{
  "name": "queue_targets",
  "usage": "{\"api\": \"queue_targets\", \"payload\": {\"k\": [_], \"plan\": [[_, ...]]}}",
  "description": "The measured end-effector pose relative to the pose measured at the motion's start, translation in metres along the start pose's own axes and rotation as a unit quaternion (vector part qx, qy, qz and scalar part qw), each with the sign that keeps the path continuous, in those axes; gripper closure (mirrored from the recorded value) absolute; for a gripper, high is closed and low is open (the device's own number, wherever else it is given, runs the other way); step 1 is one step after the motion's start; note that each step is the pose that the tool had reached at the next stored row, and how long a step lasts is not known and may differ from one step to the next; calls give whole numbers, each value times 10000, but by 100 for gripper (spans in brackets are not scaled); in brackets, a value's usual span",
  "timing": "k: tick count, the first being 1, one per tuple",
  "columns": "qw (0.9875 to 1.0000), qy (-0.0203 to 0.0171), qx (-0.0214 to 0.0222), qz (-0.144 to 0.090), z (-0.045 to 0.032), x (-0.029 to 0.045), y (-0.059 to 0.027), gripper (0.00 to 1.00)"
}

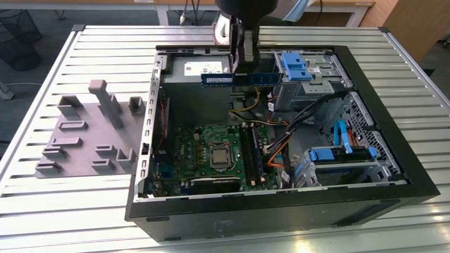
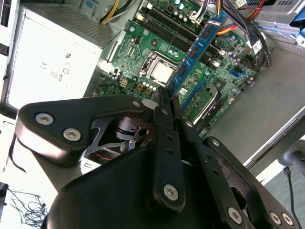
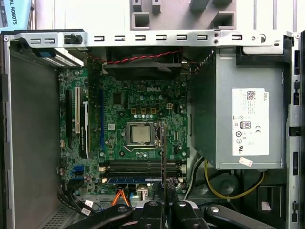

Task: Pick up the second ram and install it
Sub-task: 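Insert the second ram into the second slot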

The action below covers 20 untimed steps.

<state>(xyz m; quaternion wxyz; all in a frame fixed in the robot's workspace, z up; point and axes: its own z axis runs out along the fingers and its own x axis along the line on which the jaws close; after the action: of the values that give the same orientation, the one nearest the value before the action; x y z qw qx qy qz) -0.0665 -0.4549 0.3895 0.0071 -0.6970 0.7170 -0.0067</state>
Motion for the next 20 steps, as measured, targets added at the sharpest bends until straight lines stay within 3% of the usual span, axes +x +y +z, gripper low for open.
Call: {"api": "queue_targets", "payload": {"k": [5,9,15,20], "plan": [[9998,4,0,192,1,0,0,86],[9989,11,0,465,3,0,0,86],[9965,18,1,833,5,0,0,86],[9936,24,1,1132,7,0,0,86]]}}
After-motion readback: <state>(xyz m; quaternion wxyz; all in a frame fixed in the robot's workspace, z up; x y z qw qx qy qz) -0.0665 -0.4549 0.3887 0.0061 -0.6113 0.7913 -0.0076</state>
